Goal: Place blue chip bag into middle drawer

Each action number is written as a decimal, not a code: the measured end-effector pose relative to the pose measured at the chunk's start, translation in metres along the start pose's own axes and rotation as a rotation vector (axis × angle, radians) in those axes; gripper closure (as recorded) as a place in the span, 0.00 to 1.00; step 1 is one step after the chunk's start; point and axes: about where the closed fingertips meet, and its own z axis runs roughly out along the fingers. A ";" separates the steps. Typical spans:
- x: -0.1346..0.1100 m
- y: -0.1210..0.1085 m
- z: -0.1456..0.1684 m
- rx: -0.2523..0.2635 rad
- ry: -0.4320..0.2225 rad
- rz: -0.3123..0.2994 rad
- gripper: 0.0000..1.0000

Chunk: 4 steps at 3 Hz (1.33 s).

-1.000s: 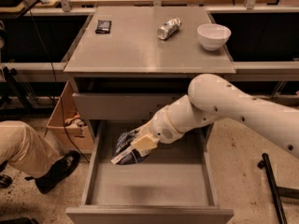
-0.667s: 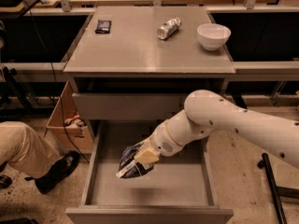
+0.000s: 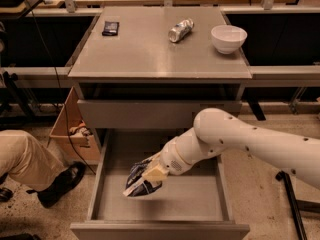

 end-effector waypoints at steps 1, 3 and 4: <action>0.031 -0.021 0.035 0.005 -0.019 0.022 1.00; 0.086 -0.084 0.117 -0.001 -0.107 0.088 1.00; 0.096 -0.104 0.139 -0.002 -0.131 0.106 1.00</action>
Offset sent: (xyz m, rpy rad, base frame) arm 0.0411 -0.0059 -0.1750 0.1051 0.0474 -0.0921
